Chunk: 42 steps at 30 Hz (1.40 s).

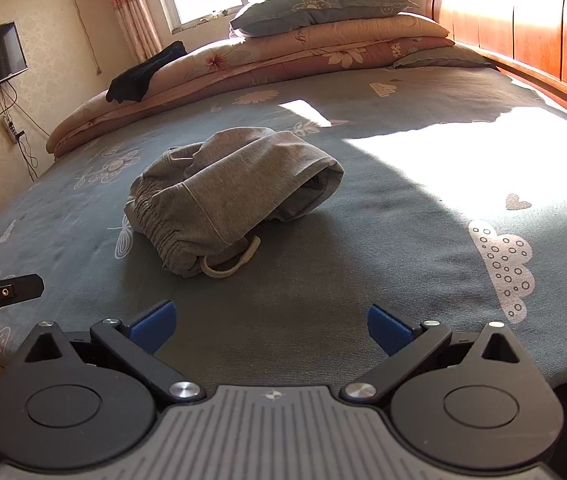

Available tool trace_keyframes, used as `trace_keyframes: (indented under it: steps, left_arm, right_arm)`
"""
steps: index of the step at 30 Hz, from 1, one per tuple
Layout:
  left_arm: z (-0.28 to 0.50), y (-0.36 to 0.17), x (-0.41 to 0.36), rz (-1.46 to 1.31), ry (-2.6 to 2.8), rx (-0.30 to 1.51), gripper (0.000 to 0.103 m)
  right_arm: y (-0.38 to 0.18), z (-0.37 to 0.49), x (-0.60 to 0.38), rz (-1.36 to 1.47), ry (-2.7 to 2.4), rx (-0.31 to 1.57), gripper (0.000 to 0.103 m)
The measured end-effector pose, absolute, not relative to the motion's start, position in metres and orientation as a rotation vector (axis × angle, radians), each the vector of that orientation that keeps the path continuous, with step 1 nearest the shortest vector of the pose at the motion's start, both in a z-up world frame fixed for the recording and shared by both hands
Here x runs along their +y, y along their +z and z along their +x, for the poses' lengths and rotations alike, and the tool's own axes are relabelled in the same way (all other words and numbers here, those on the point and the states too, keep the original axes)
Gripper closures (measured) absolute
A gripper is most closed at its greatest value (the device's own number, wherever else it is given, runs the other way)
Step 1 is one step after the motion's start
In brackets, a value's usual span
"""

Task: Fold clothes
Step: 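Move both grippers toward the bundled grey garment on the bed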

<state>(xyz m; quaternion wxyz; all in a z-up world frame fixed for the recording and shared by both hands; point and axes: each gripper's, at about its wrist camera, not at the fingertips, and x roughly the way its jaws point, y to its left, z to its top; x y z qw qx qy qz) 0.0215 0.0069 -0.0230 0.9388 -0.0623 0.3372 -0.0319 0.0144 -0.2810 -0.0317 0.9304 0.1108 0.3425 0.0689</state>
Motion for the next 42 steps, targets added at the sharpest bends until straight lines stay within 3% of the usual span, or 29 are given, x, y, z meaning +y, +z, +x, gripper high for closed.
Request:
trace_keyframes:
  steps: [13, 18, 28, 37, 42]
  left_arm:
    - [0.053, -0.043, 0.003, -0.157, -0.084, 0.720, 0.000]
    - [0.057, -0.048, 0.003, -0.115, -0.053, 0.668, 0.000]
    - [0.066, -0.050, -0.004, -0.043, -0.075, 0.637, 0.000]
    - [0.066, -0.059, 0.010, -0.069, -0.124, 0.627, 0.000]
    - [0.063, -0.064, 0.022, -0.097, -0.127, 0.644, 0.000]
  right_arm:
    - [-0.062, 0.050, -0.301, 0.309, 0.198, 0.748, 0.000]
    - [-0.059, 0.055, -0.293, 0.153, 0.281, 0.658, 0.000]
    - [-0.066, 0.085, -0.293, 0.251, 0.307, 0.788, 0.000]
    - [-0.051, 0.077, -0.284, 0.121, 0.335, 0.656, 0.000]
    - [-0.055, 0.075, -0.273, 0.053, 0.331, 0.679, 0.000]
